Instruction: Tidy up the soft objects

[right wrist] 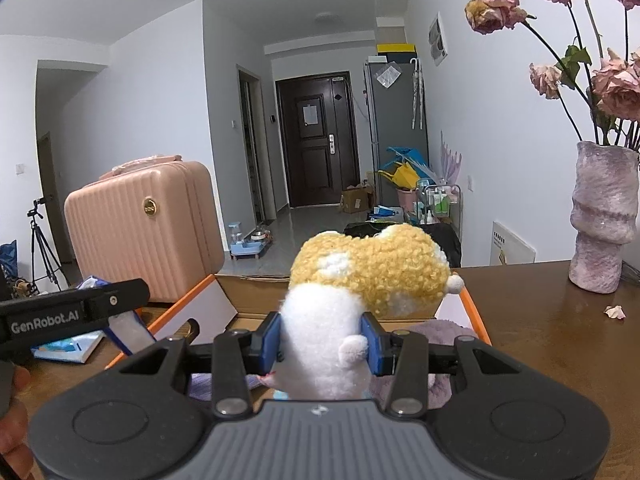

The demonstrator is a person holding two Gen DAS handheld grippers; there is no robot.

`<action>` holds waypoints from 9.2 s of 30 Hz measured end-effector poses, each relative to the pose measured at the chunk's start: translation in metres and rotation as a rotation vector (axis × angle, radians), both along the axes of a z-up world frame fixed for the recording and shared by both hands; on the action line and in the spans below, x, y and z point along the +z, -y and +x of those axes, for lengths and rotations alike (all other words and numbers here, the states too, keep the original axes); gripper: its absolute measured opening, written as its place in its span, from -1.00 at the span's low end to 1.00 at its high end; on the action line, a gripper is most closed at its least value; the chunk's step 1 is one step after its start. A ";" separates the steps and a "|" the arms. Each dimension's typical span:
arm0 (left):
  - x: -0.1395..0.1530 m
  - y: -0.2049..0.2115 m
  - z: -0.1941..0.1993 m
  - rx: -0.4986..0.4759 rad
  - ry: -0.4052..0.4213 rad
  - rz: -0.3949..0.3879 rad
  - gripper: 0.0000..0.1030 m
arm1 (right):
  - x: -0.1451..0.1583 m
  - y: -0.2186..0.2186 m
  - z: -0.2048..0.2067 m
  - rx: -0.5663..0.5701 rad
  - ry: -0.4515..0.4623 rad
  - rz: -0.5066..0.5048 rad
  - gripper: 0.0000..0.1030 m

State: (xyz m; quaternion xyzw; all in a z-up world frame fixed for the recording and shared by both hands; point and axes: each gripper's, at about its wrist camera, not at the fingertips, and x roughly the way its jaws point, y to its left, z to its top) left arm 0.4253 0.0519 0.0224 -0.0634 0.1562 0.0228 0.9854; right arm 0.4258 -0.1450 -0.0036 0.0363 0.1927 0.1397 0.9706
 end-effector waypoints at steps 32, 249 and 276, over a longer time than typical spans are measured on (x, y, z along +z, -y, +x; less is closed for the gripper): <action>-0.018 0.009 0.063 -0.025 -0.048 0.063 0.45 | -0.016 -0.008 0.042 0.006 -0.046 -0.047 -0.25; -0.056 -0.002 -0.137 -0.039 -0.199 0.081 -0.21 | -0.070 0.083 -0.083 -0.375 -0.268 -0.147 0.99; -0.055 -0.003 -0.138 -0.021 -0.188 0.087 -0.21 | -0.055 0.070 -0.120 -0.255 -0.175 -0.122 0.54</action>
